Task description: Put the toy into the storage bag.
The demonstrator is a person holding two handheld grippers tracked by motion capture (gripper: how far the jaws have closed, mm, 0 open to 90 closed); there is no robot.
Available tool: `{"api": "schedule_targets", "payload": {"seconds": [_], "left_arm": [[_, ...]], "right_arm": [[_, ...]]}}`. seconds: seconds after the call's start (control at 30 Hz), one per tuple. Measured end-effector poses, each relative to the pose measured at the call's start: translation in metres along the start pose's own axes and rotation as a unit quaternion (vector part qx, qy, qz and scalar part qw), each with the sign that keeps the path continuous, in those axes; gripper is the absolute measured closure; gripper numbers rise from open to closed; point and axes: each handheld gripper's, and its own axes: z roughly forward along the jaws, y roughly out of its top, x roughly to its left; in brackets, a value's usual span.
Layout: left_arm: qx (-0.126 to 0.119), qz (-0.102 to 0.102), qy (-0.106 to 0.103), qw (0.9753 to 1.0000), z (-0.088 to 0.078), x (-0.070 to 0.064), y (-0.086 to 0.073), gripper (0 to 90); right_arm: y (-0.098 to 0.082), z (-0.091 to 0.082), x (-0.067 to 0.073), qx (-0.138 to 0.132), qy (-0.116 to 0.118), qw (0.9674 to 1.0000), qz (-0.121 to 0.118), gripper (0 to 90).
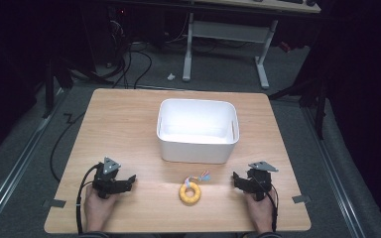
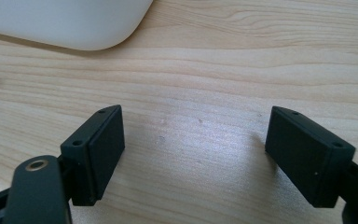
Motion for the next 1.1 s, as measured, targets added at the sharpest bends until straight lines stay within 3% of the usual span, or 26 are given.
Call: {"api": "schedule_targets", "payload": {"seconds": [0.53, 0.97, 1.1], "left_arm": [[0.0, -0.001, -0.001, 1.0, 0.0, 0.0002, 0.0, 18.2], [-0.001, -0.001, -0.001, 1.0, -0.0001, 0.0008, 0.0, 18.5], [-0.001, -0.001, -0.001, 1.0, -0.0001, 0.0007, 0.0, 18.5]], "right_arm": [[-0.0001, -0.0002, 0.0001, 0.0, 0.0, 1.0, 0.006, 19.6], [0.0005, -0.0021, -0.0057, 0.01, 0.019, 0.9996, -0.017, 19.9], [0.0007, -0.003, -0.0076, 0.009, 0.017, 0.9997, -0.015, 25.2]]}}
